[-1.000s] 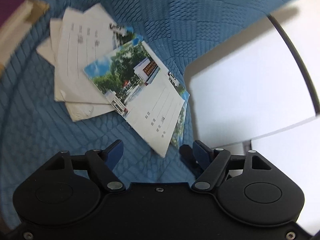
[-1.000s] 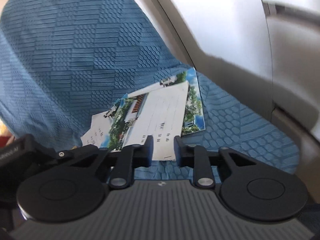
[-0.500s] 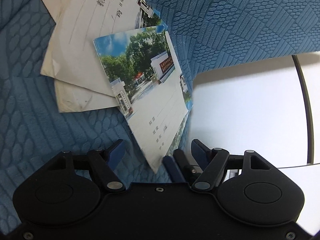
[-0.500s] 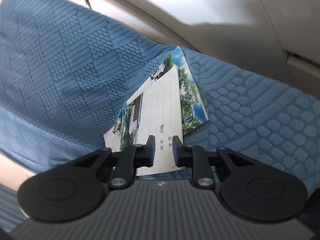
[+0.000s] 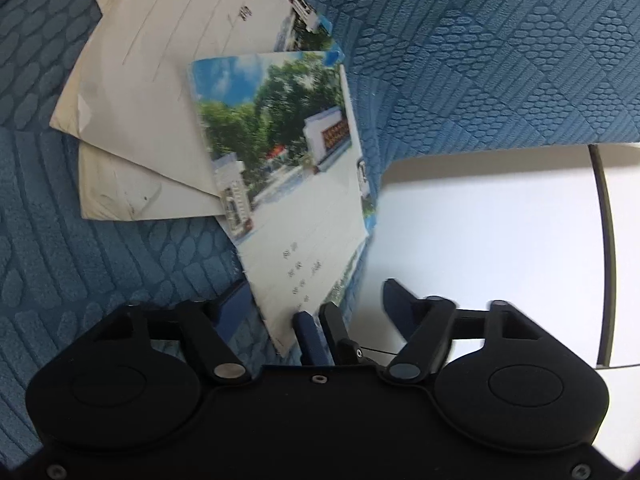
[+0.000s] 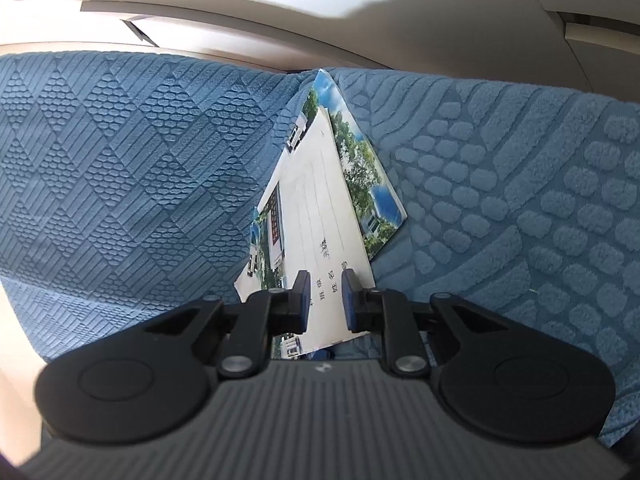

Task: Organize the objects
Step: 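Lift the postcard upright with the right gripper while the left gripper closes on it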

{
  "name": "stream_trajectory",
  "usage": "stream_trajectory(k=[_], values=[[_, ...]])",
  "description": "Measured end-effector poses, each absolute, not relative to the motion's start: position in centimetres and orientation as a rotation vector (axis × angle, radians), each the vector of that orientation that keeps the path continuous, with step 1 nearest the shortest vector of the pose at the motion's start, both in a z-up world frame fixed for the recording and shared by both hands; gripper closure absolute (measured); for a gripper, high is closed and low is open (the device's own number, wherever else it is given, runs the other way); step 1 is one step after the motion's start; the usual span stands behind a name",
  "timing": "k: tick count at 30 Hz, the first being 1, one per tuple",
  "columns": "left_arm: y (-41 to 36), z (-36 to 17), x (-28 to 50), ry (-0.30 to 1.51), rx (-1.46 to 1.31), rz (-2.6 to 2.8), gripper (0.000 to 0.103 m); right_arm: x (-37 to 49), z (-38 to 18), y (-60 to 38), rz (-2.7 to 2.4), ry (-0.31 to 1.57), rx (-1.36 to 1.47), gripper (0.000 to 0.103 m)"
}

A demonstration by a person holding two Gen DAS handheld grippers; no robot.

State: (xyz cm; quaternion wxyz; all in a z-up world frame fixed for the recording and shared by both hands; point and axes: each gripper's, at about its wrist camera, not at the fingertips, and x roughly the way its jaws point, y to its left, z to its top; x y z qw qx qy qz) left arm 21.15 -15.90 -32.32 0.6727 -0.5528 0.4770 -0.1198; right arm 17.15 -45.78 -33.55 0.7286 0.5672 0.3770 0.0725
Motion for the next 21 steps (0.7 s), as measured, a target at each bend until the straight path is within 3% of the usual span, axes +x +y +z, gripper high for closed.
stream_trajectory(k=[3, 12, 14, 17, 21], values=[[-15.5, -32.6, 20.8, 1.077, -1.219, -0.211, 0.070, 17.1, -33.6, -45.9, 0.153, 0.824, 1.253, 0.086], [-15.5, -32.7, 20.2, 1.024, -1.211, -0.152, 0.074, 16.5, -33.3, -46.7, 0.121, 0.780, 1.247, 0.083], [-15.8, -32.6, 20.5, 1.026, -1.199, -0.143, 0.079, 16.4, -33.3, -46.9, 0.113, 0.771, 1.243, 0.083], [-16.2, -32.6, 20.6, 1.045, -1.167, -0.108, 0.095, 16.4, -33.2, -47.0, 0.114, 0.760, 1.238, 0.082], [-16.1, -31.8, 19.9, 0.993, -1.147, -0.120, 0.100, 16.4, -33.3, -46.9, 0.147, 0.755, 1.251, 0.082]])
